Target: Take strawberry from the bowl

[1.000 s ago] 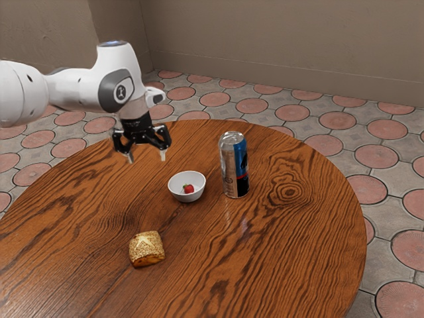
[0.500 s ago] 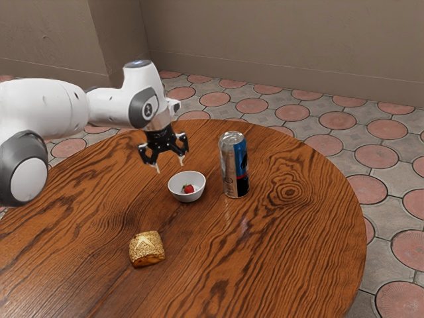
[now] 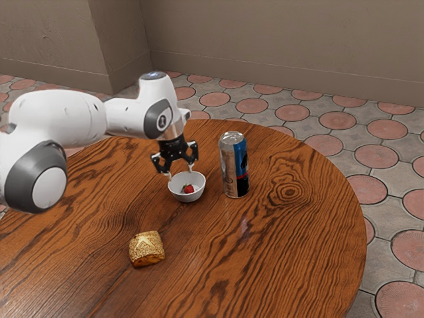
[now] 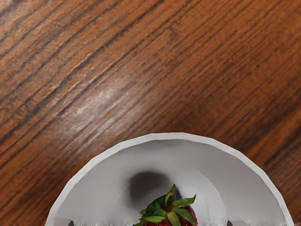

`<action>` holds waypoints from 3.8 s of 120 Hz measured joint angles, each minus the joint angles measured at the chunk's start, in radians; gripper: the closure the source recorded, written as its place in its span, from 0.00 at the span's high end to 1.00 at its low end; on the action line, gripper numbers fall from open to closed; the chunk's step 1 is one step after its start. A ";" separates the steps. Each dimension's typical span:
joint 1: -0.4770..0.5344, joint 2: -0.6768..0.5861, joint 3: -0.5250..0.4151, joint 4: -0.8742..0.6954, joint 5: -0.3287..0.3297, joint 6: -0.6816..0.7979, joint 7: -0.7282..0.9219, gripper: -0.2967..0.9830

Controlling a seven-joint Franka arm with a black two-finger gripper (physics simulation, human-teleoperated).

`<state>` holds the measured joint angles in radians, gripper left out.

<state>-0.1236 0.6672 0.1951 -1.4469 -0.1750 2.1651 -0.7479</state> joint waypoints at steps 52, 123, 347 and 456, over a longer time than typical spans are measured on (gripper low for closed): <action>-0.014 0.037 0.000 0.013 -0.002 0.006 -0.058 0.54; -0.028 0.068 0.001 0.013 0.001 0.021 -0.095 0.52; -0.331 -0.208 0.111 -0.320 0.031 0.059 -0.148 0.21; -0.434 -0.187 0.117 -0.069 0.041 -0.026 -0.096 0.69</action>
<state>-0.5575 0.4801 0.3118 -1.5158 -0.1344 2.1391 -0.8444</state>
